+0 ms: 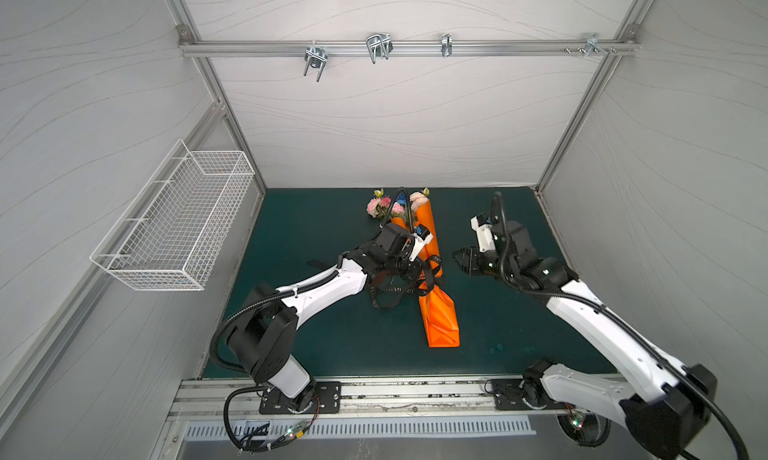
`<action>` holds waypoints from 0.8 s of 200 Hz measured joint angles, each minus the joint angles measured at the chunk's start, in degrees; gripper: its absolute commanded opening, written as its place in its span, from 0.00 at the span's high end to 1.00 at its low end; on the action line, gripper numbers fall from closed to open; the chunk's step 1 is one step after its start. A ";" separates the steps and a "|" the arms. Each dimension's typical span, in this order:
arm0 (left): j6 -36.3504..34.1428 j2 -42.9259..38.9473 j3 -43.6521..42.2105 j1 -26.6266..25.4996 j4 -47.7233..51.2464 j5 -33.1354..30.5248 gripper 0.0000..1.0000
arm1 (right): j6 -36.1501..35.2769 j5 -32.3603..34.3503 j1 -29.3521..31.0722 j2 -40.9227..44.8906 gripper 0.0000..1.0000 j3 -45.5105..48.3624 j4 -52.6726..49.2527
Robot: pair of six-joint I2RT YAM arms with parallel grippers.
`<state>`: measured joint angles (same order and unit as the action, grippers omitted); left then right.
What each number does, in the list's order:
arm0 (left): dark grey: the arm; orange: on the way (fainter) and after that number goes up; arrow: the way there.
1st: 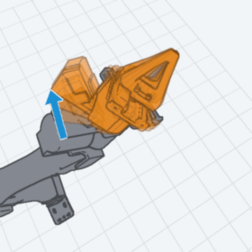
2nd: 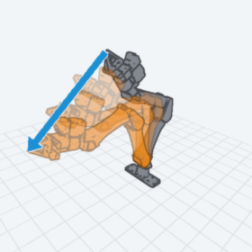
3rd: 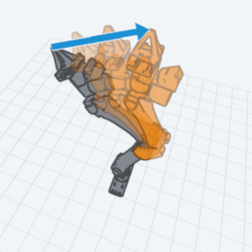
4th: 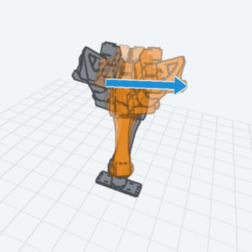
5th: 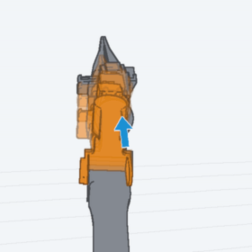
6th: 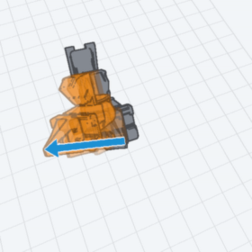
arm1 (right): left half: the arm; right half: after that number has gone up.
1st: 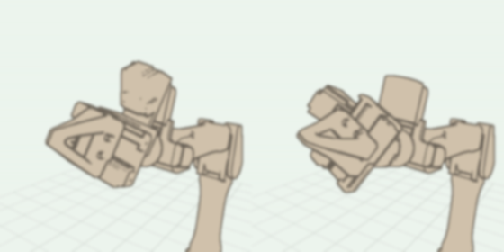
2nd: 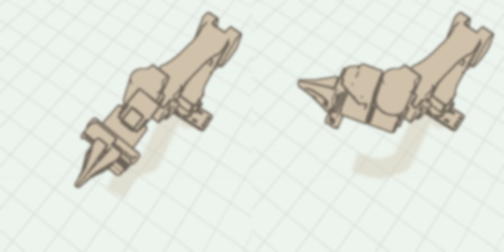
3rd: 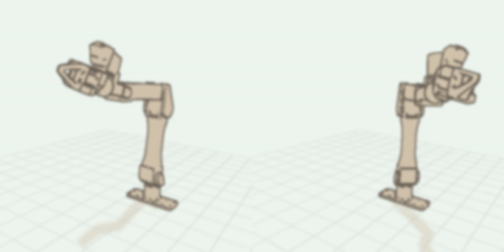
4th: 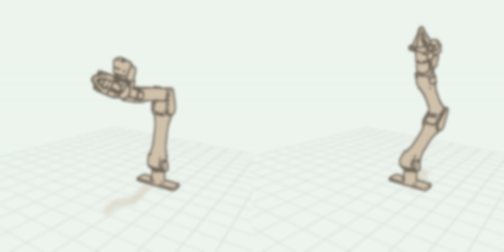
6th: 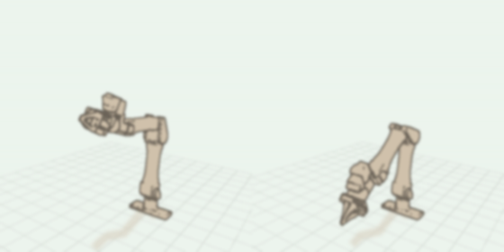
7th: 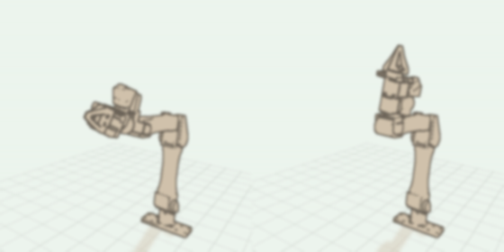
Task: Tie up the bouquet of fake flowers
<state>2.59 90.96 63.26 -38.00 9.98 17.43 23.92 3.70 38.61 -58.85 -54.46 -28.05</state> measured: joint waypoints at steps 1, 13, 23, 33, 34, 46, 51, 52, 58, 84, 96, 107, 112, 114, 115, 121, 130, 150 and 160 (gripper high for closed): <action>0.17 0.09 0.11 0.11 0.02 0.00 1.00 | -0.04 0.42 0.37 0.17 0.55 0.15 0.04; 2.29 1.51 1.79 1.68 0.46 0.26 1.00 | -1.09 5.20 6.62 1.97 0.55 2.32 0.68; 3.98 2.73 3.34 2.95 0.70 0.61 1.00 | -2.62 8.94 12.55 1.46 0.55 3.37 1.29; 5.60 3.80 4.79 4.22 1.01 1.20 1.00 | -4.22 12.24 17.75 -0.55 0.53 3.72 2.23; 5.75 3.87 4.87 4.31 1.01 1.27 1.00 | -4.48 12.48 18.40 -0.94 0.53 3.72 2.47; 7.56 4.96 6.32 5.75 1.25 2.40 1.00 | -6.80 15.08 24.24 -5.57 0.50 3.30 4.11; 8.33 5.40 6.78 6.34 1.27 3.02 1.00 | -7.72 15.87 26.16 -8.13 0.49 2.89 4.92; 8.39 5.44 6.84 6.40 1.27 3.06 1.00 | -8.04 16.06 26.71 -8.79 0.49 2.69 5.18; 9.20 5.88 7.23 6.99 1.29 3.65 1.00 | -9.18 16.70 28.55 -12.07 0.47 1.86 6.03; 11.54 6.67 7.43 8.68 1.53 5.60 1.00 | -13.73 17.03 32.83 -27.47 0.42 -3.30 10.97; 12.07 6.82 7.43 8.83 1.73 6.25 1.00 | -15.56 16.76 33.00 -33.38 0.41 -5.64 12.85; 12.44 6.93 7.43 8.83 1.77 7.02 1.00 | -17.18 16.61 33.00 -38.34 0.40 -8.13 14.03; 12.48 6.95 7.43 8.85 1.79 7.28 1.00 | -17.77 16.52 33.00 -40.19 0.40 -9.20 14.34; 12.50 6.97 7.43 8.85 1.77 7.34 1.00 | -17.99 16.50 33.00 -41.05 0.39 -9.60 14.58; 12.50 6.99 7.43 8.83 1.79 7.39 1.00 | -18.01 16.48 33.00 -41.33 0.39 -9.75 14.64; 12.55 7.02 7.43 8.85 1.79 7.65 1.00 | -18.60 16.37 33.00 -43.39 0.39 -10.95 15.15; 12.55 7.02 7.43 8.85 1.81 8.00 1.00 | -19.34 16.11 32.92 -45.90 0.38 -12.31 15.67; 12.55 7.04 7.43 8.85 1.84 8.41 1.00 | -19.96 15.65 32.24 -49.66 0.37 -14.19 16.57; 12.55 7.04 7.43 8.85 1.77 8.59 1.00 | -20.09 15.39 32.00 -50.97 0.37 -14.71 17.07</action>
<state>15.14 98.00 70.70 -29.15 11.75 26.02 3.84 19.09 70.61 -109.82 -69.17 -10.98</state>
